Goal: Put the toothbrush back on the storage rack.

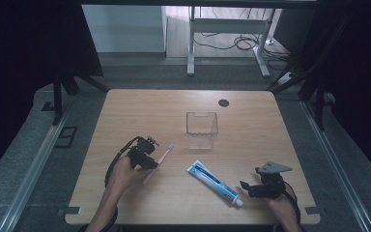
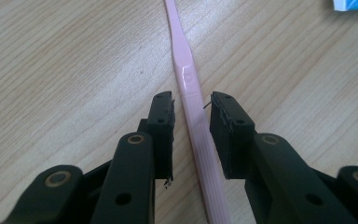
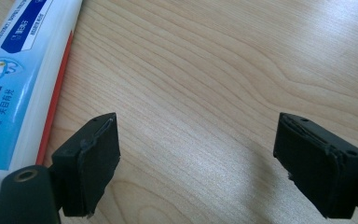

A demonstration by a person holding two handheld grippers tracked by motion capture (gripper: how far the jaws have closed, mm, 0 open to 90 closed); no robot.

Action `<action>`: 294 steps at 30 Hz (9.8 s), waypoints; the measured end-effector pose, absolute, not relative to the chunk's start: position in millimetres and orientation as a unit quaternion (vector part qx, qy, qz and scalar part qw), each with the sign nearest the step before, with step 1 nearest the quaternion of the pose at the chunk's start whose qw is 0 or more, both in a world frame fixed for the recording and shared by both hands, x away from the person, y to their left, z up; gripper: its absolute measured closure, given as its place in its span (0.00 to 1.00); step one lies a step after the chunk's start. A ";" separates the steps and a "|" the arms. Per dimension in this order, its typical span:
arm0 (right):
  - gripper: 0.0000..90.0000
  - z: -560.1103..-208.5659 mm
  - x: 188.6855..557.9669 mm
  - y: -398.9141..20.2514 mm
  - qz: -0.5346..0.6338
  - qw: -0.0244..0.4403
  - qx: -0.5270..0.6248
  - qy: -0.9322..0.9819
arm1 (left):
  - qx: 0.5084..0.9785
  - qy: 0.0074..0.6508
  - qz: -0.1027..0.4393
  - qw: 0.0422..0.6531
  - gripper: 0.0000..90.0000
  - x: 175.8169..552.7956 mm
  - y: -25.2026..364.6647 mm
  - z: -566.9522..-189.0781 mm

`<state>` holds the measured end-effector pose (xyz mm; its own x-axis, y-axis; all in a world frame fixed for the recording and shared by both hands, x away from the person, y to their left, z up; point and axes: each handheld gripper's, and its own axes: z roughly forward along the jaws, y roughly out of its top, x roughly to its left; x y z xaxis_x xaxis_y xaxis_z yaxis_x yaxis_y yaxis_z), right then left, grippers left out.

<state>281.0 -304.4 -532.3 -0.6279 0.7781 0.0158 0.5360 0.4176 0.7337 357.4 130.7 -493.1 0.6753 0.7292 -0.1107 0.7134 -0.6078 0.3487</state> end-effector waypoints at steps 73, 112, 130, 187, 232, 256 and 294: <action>0.17 -533.2 281.7 -304.7 0.361 0.165 0.399 0.826 | 0.895 0.411 -0.001 0.175 0.88 376.7 106.0 -470.2; 0.17 -531.9 281.3 -305.9 0.367 0.168 0.402 0.822 | 0.867 0.361 0.064 0.339 0.88 369.2 103.8 -388.8; 0.16 -531.8 281.3 -305.8 0.369 0.168 0.401 0.822 | 0.853 0.351 0.095 0.376 0.88 387.4 80.1 -369.8; 0.17 -532.4 282.2 -305.2 0.372 0.163 0.396 0.824 | 0.841 0.328 0.153 0.401 0.88 452.3 -7.4 -413.8; 0.17 -534.5 283.2 -303.8 0.366 0.157 0.394 0.828 | 0.882 0.316 0.158 0.314 0.87 445.0 -20.0 -455.1; 0.17 -534.6 283.1 -303.3 0.366 0.156 0.394 0.828 | 0.876 0.314 0.154 0.331 0.71 439.9 -19.0 -443.2; 0.17 -534.0 282.4 -302.0 0.367 0.161 0.392 0.828 | 0.851 0.294 0.140 0.412 0.28 402.1 44.0 -421.0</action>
<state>282.4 -302.0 -534.0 -0.6417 0.7666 0.0216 0.5307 0.4236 0.7341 402.1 44.0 -421.0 0.7883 0.6152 -0.0040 0.3850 -0.4883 0.7831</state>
